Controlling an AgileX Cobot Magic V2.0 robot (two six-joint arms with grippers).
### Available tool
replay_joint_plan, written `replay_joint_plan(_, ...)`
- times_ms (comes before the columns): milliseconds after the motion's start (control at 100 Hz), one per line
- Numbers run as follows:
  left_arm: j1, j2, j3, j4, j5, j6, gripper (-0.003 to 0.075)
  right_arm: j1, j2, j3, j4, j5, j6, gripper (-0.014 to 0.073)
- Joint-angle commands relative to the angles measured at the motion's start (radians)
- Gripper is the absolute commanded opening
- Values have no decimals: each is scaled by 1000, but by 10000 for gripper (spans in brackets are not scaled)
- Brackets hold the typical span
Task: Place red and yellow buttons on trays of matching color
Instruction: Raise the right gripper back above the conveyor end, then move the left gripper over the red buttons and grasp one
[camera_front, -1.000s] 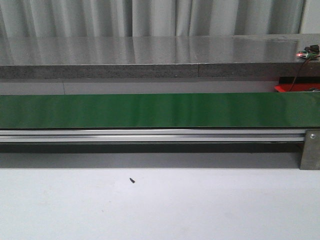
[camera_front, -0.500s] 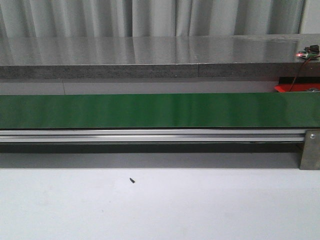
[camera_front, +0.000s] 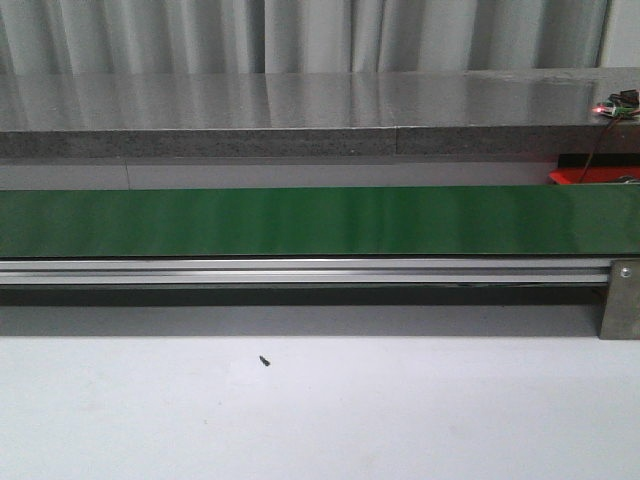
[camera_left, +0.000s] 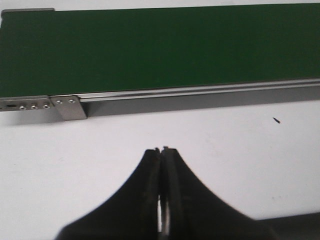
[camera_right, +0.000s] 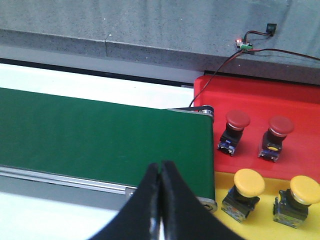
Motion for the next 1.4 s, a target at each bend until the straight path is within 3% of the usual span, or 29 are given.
replay_joint_plan(0, 24, 60, -68, 27, -70, -48, -20, 1, -1, -24, 10, -79, -8, -67)
replay_joint_plan(580, 314, 516, -350, 30, -188, -50, -5, 1, -1, -24, 10, -81, -8, -67)
replay_joint_plan(700, 324, 624, -413, 30, -190, -50, 120, 1, -1, -24, 10, -82, -8, -67)
replay_joint_plan(870, 324, 766, -514, 30, -188, -50, 447, 1, -1, -24, 10, -82, -8, -67)
replay_joint_plan(940, 324, 820, -558, 30, -184, -57, 520, 1, -1, -24, 10, -82, -8, -67)
replay_joint_plan(1220, 327, 1052, -755, 153, -103, -357, 534, 1, -1, -24, 10, -82, -8, -67)
replay_joint_plan(1390, 331, 1199, -886, 160, 13, -422, 532, 1, -1, -24, 10, -82, -8, -67)
